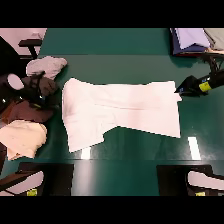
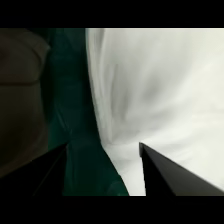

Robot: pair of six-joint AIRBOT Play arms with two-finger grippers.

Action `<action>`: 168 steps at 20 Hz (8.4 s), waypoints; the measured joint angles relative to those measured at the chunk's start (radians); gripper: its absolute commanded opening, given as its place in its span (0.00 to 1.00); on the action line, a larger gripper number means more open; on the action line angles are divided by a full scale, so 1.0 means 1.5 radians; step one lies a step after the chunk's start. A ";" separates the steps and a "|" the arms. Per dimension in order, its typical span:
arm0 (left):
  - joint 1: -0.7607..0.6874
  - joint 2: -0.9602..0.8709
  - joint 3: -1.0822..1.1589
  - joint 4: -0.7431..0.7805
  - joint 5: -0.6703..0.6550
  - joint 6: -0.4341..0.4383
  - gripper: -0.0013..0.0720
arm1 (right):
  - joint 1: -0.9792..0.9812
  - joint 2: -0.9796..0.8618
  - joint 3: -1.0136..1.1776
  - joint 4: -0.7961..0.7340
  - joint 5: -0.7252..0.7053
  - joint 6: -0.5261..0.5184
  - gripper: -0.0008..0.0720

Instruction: Fold the shirts.

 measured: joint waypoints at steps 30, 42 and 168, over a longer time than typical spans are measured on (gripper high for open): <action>0.006 0.154 -0.074 -0.165 0.023 0.069 0.06 | -0.228 0.093 -0.478 0.019 -0.102 -0.080 0.28; 0.006 0.236 0.248 -0.168 -0.023 0.052 0.06 | -0.138 0.260 -0.157 0.067 -0.088 -0.092 0.03; -0.047 -0.149 0.199 -0.200 0.071 0.086 0.07 | -0.151 -0.114 -0.046 0.007 -0.063 -0.094 0.71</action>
